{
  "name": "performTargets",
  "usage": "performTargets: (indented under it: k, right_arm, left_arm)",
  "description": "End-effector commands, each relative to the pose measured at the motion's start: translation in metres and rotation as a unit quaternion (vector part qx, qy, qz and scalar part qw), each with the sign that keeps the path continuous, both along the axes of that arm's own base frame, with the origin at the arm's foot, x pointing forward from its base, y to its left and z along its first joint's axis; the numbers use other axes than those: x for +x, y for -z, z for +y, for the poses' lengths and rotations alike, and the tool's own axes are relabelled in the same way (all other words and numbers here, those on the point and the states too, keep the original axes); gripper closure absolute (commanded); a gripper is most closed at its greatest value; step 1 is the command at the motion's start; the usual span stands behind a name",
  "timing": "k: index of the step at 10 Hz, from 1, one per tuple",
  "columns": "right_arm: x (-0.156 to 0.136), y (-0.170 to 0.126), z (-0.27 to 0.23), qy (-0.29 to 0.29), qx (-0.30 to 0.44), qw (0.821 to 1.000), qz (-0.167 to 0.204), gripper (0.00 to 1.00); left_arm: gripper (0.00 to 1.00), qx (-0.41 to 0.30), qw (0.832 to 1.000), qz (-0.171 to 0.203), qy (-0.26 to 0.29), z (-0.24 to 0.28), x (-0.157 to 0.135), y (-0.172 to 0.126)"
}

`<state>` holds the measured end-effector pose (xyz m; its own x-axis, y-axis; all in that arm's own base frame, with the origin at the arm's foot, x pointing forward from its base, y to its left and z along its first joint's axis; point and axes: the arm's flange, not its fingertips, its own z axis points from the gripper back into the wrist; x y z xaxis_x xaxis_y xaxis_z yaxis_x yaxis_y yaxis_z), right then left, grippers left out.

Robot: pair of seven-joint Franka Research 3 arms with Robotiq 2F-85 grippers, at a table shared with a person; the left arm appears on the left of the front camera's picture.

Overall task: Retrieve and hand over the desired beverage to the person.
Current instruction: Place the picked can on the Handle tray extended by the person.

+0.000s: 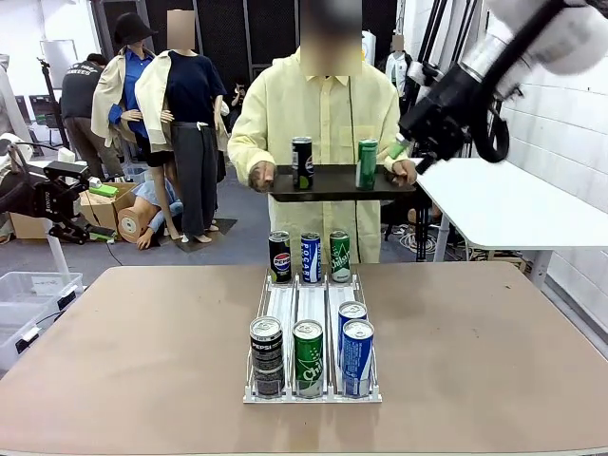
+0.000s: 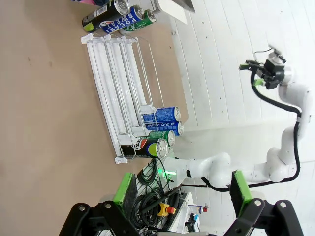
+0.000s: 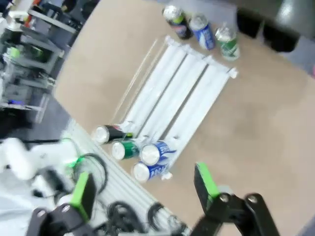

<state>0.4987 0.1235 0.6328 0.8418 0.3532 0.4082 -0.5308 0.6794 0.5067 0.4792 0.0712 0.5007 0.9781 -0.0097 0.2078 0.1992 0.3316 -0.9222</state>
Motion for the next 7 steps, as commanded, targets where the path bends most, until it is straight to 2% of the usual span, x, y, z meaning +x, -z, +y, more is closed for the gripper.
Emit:
performTargets:
  k: [1,3,6,7]
  right_arm:
    - [-0.039,0.05,-0.035,0.032,0.102,0.994,0.002,0.0]
    - [-0.065,0.078,-0.065,0.077,0.169,0.983,0.003,0.0]
    - [-0.076,0.117,-0.101,0.111,0.215,0.97,0.002,0.0]
    - [-0.086,0.128,-0.107,0.112,0.223,0.968,0.013,0.0]
  left_arm:
    - [0.0,0.0,1.0,-0.001,0.0,0.0,0.0,-0.002]
    - [0.0,0.0,1.0,-0.001,0.0,0.0,0.0,-0.002]
    - [0.0,0.0,1.0,-0.001,0.0,0.0,0.0,-0.002]
    - [0.0,0.0,1.0,-0.001,0.0,0.0,0.0,-0.002]
